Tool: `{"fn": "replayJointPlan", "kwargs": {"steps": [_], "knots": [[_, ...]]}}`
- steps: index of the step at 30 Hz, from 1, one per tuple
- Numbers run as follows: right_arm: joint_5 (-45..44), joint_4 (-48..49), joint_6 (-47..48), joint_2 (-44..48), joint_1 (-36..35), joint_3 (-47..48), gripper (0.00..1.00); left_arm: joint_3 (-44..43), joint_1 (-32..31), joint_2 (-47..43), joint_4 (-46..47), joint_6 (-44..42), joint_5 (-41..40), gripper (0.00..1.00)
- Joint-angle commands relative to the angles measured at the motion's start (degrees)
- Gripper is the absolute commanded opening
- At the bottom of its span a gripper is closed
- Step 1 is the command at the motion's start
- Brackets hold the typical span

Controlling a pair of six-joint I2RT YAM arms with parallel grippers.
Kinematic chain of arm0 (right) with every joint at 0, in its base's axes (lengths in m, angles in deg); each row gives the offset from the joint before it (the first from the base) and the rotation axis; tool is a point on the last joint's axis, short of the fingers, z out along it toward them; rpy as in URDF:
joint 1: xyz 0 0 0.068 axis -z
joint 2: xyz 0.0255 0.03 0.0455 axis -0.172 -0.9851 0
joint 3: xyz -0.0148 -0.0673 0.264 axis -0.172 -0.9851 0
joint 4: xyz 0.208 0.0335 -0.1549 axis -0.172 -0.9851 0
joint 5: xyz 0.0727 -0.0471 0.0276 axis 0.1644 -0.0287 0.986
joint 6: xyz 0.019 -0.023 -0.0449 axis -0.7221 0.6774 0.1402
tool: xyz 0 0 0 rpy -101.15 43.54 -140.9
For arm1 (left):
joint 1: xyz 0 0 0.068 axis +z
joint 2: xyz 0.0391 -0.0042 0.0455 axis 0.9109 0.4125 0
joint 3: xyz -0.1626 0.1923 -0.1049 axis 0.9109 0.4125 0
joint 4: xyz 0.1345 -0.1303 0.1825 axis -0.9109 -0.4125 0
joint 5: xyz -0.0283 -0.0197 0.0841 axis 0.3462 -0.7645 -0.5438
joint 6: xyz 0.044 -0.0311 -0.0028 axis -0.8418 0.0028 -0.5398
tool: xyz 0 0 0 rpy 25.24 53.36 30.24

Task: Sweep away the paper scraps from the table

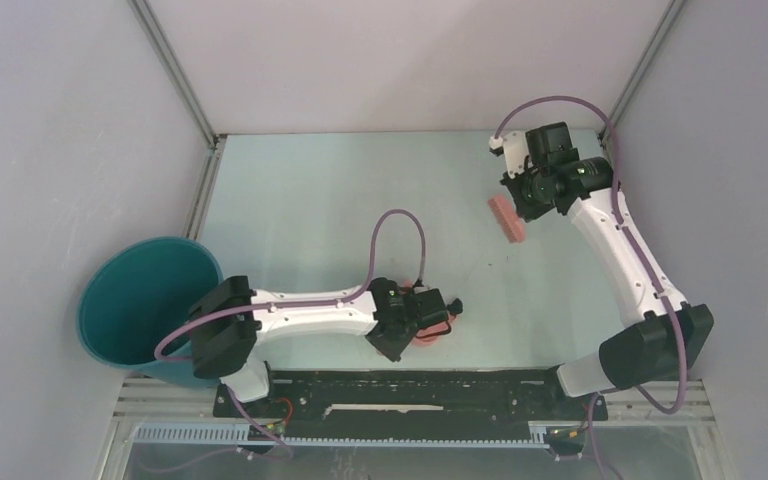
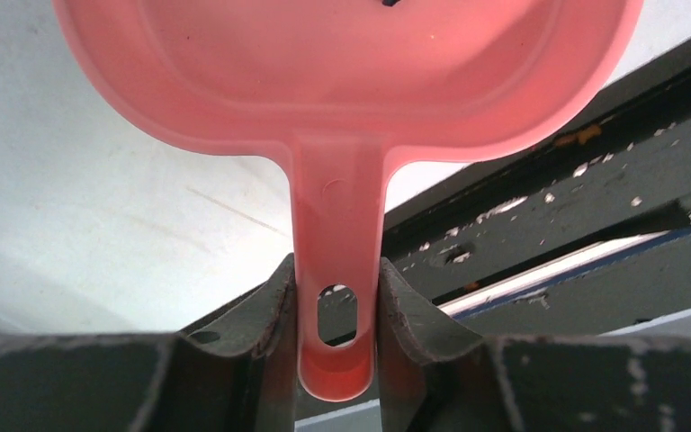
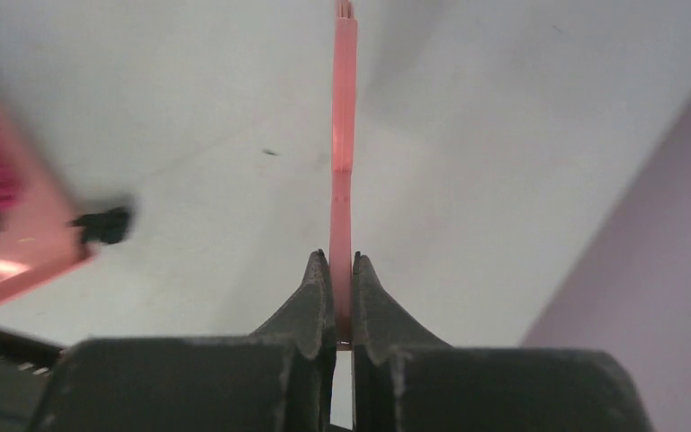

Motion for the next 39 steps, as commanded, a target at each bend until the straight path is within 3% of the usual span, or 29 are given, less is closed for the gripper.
{"fn": "replayJointPlan", "kwargs": {"steps": [1, 7, 15, 20, 27, 33, 39], "knots": [[-14.81, 8.95, 5.22, 0.09, 3.41, -4.92, 0.0, -0.11, -2.3, -1.87, -6.25, -2.43, 0.97, 0.0], [-18.73, 10.78, 5.58, -4.31, 5.42, -7.98, 0.0, -3.96, -5.18, 1.89, -8.56, -5.92, 3.66, 0.0], [-3.21, 1.04, 0.64, -6.55, -3.37, -10.57, 0.0, -7.07, -5.3, 7.29, -7.0, -5.88, 6.76, 0.0], [7.01, -3.71, -2.51, -6.77, -11.38, -11.57, 0.0, -8.32, -5.21, 10.23, -6.1, -5.82, 5.35, 0.0], [18.23, -10.0, -4.85, -4.44, -17.37, -11.59, 0.0, -9.27, -5.18, 13.7, -4.58, -4.44, 3.21, 0.0], [26.65, -15.28, -6.03, -0.37, -17.73, -8.41, 0.0, -9.5, -5.13, 14.32, -2.53, -3.46, 0.48, 0.0], [25.38, -18.34, -5.76, 2.15, -12.24, -1.97, 0.0, -8.86, -5.42, 11.93, -1.83, -0.94, -2.68, 0.0]]}}
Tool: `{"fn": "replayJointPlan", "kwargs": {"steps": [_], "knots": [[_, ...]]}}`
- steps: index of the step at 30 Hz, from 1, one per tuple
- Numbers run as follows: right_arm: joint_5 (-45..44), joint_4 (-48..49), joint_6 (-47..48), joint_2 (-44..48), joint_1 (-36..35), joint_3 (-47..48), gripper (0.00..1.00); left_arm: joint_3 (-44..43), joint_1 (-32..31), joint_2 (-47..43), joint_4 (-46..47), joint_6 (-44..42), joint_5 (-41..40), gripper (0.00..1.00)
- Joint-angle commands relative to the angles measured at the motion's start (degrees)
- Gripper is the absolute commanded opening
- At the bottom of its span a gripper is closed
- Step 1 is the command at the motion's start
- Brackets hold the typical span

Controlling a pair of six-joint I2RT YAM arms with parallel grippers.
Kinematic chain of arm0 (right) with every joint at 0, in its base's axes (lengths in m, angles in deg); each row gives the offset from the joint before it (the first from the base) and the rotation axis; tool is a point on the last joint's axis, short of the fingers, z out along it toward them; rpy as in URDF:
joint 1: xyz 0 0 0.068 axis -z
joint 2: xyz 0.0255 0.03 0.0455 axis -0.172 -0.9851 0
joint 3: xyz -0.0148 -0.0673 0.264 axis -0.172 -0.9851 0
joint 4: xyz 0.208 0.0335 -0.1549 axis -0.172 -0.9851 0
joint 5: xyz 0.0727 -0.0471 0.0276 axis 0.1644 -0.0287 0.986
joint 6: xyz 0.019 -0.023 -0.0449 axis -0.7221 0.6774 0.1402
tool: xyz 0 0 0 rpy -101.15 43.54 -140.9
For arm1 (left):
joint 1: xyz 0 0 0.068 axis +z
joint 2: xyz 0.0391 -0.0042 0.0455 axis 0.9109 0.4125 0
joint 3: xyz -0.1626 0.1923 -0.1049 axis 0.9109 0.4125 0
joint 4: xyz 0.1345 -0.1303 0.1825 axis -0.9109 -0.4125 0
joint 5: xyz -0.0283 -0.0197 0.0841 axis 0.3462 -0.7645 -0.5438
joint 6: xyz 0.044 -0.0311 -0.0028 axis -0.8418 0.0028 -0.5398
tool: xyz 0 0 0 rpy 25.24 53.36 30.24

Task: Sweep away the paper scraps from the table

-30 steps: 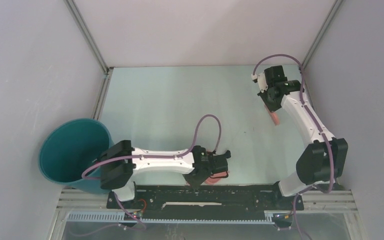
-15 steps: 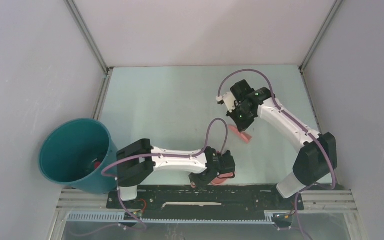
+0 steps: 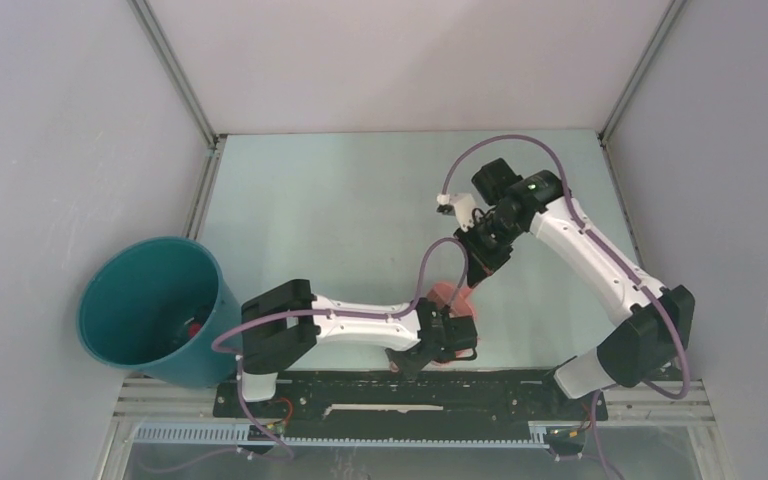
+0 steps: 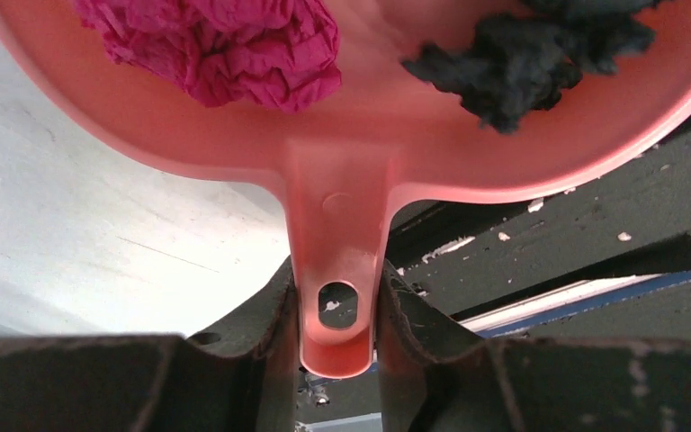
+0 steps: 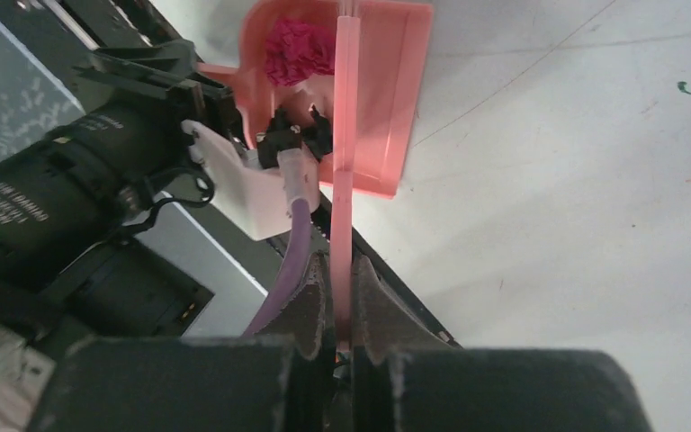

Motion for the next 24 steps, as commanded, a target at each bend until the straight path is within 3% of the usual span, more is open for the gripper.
{"fn": "replayJointPlan", "kwargs": {"steps": [1, 6, 8, 11, 13, 15, 21, 24], "knots": [[4.3, -4.96, -0.33, 4.79, 4.17, 5.91, 0.0, -0.19, 0.06, -3.46, 1.7, 3.71, -4.32, 0.0], [-11.23, -1.29, 2.56, 6.33, 9.43, 5.89, 0.0, 11.94, -2.46, -13.21, 16.33, 6.56, -10.18, 0.0], [-10.02, -0.69, 3.32, 6.88, 13.81, 7.59, 0.0, 14.94, -2.69, -13.81, 21.09, 7.31, -13.5, 0.0], [-9.69, -0.44, 3.42, 7.47, 18.74, 9.32, 0.0, 11.23, -2.77, -12.09, 21.63, 7.12, -16.78, 0.0], [-8.54, 0.87, 3.66, 8.73, 22.04, 8.1, 0.0, 4.71, -3.09, -9.17, 16.14, 7.1, -16.95, 0.0], [-6.91, 2.4, 3.88, 10.49, 25.47, 6.2, 0.0, 0.89, -4.11, -7.08, 13.38, 7.85, -20.26, 0.0], [-1.42, 10.91, 2.37, 15.15, 37.62, -2.03, 0.0, 2.1, -2.49, -6.78, 16.3, 10.89, -16.97, 0.0], [3.52, 13.09, 1.48, 16.56, 44.9, -5.76, 0.0, 0.29, -2.19, -7.19, 15.17, 11.32, -19.32, 0.0]]}}
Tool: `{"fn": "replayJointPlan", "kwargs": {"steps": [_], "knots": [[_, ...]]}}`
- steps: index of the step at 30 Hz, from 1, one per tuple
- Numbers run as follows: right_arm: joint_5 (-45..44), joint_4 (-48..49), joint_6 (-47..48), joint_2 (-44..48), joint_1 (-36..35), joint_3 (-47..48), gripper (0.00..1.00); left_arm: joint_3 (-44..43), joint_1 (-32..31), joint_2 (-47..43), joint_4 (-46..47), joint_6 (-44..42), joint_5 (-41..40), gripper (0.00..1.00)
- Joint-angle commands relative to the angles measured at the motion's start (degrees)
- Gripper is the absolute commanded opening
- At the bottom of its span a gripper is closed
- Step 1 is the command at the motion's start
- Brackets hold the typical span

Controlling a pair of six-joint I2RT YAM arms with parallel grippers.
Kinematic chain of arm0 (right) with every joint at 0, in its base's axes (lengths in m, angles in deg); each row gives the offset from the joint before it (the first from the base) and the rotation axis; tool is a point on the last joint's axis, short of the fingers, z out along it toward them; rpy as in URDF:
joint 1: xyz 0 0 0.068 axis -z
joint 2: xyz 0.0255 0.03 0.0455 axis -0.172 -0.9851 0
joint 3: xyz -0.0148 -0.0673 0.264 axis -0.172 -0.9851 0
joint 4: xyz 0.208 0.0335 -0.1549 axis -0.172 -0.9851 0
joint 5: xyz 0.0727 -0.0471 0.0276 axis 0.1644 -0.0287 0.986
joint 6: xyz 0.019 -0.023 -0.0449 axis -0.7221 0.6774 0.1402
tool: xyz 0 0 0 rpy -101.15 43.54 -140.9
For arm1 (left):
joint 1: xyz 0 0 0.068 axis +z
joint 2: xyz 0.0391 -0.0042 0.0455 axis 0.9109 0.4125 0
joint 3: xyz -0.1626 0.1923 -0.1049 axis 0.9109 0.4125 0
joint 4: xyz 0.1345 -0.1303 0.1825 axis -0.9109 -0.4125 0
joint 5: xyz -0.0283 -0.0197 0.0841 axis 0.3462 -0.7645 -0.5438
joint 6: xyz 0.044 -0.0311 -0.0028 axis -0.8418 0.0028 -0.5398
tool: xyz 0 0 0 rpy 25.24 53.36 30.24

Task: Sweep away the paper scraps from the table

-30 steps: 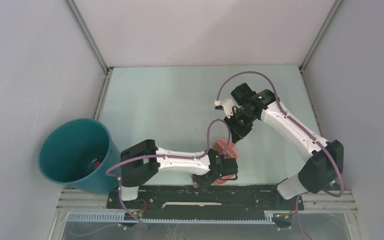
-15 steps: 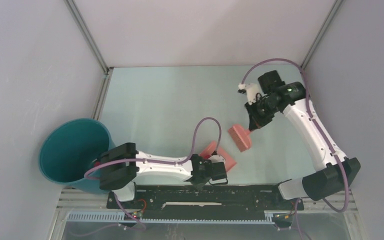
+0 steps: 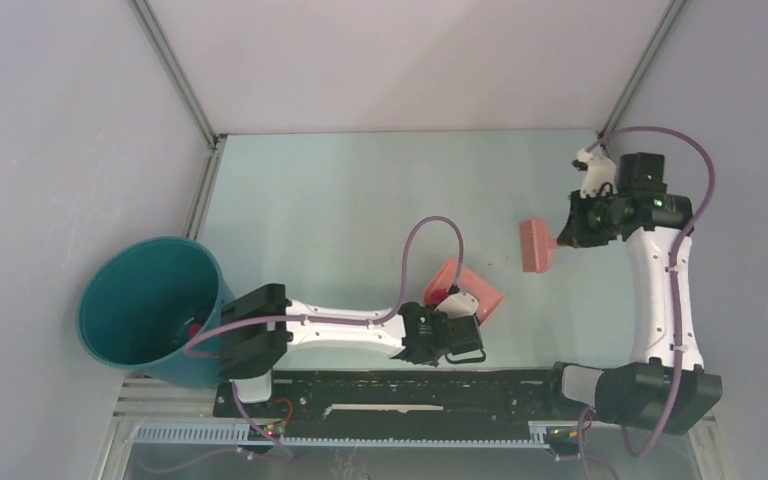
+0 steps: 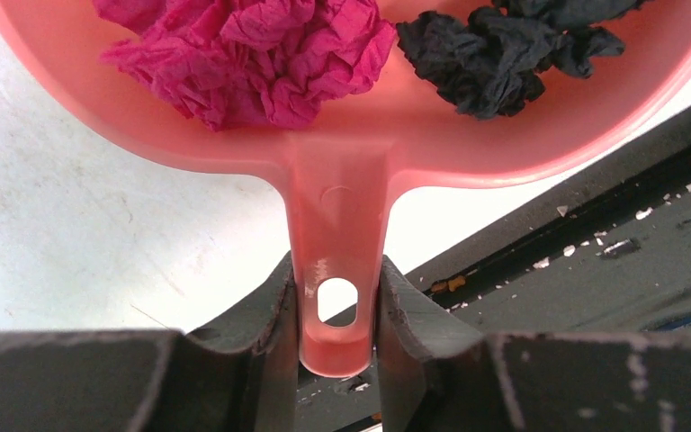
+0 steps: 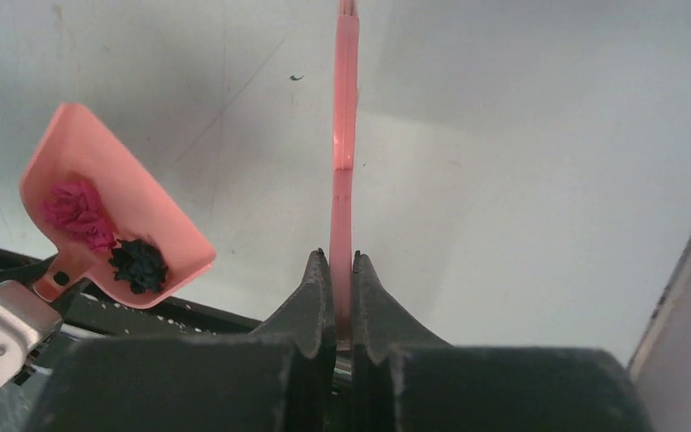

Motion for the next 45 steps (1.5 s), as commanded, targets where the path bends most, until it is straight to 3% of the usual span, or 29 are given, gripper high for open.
{"fn": "replayJointPlan", "kwargs": {"steps": [1, 8, 13, 16, 21, 35, 45], "knots": [[9.73, 6.89, -1.1, 2.68, 9.5, -4.81, 0.0, -2.47, 1.11, -0.67, -0.49, 2.78, -3.97, 0.0], [24.46, 12.65, -5.73, 4.12, 17.09, -14.23, 0.0, -14.04, 4.46, 2.34, -15.27, 5.63, -6.73, 0.0], [26.09, 26.6, -12.47, 12.13, 16.69, -24.59, 0.0, -23.57, 6.2, 2.79, -25.57, 9.62, -11.36, 0.0], [23.3, 28.46, -14.61, 12.18, 15.2, -26.6, 0.0, -26.34, 8.21, 1.74, -28.4, 12.07, -10.54, 0.0], [28.53, 26.28, -13.97, 8.56, 15.46, -26.72, 0.0, -26.47, 12.01, -1.84, -31.44, 18.08, -11.47, 0.0], [28.88, 27.45, -12.93, 4.71, 13.55, -28.19, 0.0, -20.27, 21.07, -18.66, -34.62, 31.45, -17.17, 0.0], [26.61, 27.28, -12.04, 2.45, 10.42, -28.11, 0.0, -12.28, 23.2, -34.0, -33.54, 40.06, -26.07, 0.0]]}}
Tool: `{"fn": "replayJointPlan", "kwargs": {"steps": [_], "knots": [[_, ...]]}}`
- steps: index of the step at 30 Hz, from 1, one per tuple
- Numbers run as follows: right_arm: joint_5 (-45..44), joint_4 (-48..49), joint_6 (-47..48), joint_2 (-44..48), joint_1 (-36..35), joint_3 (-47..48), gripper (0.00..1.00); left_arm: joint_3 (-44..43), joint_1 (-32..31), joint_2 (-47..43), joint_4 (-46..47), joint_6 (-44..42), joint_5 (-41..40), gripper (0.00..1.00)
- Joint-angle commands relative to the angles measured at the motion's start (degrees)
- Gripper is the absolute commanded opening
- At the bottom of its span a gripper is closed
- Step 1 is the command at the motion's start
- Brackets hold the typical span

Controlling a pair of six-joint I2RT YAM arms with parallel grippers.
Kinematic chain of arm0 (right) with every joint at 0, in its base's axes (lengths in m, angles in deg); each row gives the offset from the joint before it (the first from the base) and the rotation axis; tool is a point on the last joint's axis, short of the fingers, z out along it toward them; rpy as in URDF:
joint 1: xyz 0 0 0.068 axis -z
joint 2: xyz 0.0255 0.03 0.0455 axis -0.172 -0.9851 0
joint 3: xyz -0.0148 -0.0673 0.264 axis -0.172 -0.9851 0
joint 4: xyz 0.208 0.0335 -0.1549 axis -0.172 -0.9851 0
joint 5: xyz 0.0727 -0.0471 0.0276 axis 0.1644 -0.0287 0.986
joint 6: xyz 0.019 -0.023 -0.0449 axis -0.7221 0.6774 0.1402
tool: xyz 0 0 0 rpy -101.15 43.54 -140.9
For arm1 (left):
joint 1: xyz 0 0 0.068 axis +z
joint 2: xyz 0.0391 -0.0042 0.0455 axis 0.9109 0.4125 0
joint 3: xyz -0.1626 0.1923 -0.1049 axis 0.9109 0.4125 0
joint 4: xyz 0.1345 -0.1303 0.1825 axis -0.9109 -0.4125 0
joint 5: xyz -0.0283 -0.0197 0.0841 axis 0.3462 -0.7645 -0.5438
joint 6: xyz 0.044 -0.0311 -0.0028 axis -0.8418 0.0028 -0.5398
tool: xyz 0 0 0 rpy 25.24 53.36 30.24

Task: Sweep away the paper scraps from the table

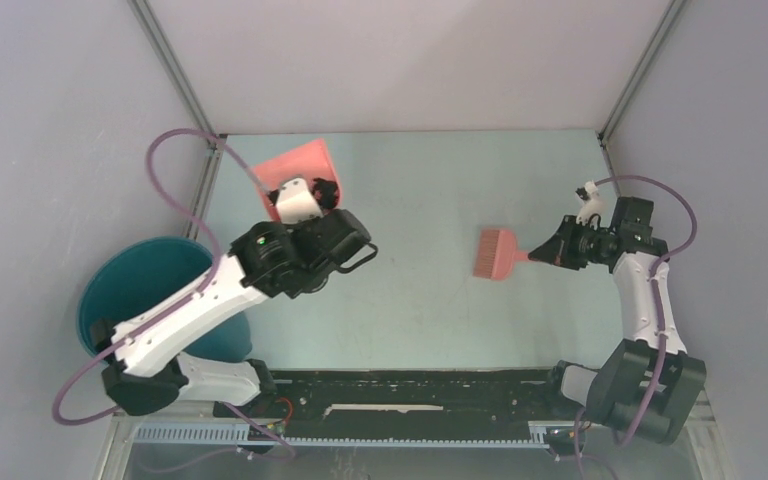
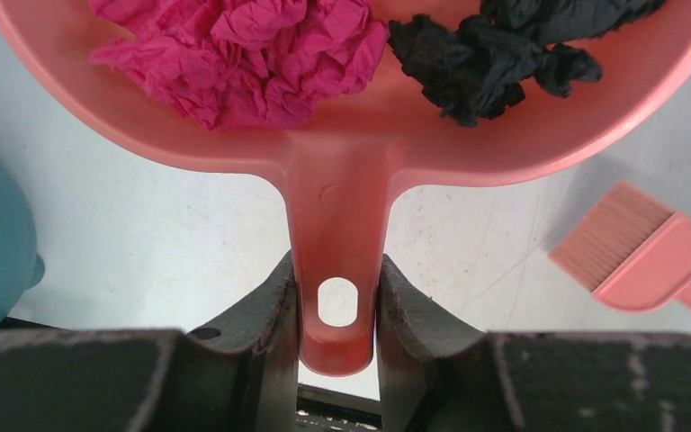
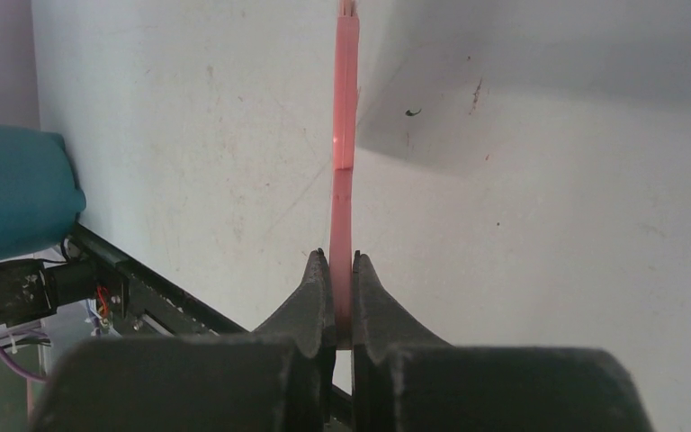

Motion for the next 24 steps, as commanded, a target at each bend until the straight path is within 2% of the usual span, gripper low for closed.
{"fn": "replayJointPlan", "kwargs": {"steps": [1, 10, 18, 24], "knots": [[-0.54, 1.49, 0.39, -1.14, -1.53, 0.46, 0.0, 3.52, 0.4, -6.76, 0.52, 7.27, -7.08, 0.0], [-2.67, 0.71, 1.26, -2.63, -3.96, 0.72, 0.0, 13.58, 0.41, -19.09, 2.22, 16.7, -13.69, 0.0], [-2.85, -0.33, 2.28, -3.79, -5.0, 0.75, 0.0, 19.18, 0.41, -31.76, 6.92, 16.71, -22.22, 0.0], [-3.94, -0.26, 2.73, -4.26, -6.41, 0.75, 0.0, 25.63, 0.4, -41.99, 11.53, 20.8, -25.8, 0.0]]}}
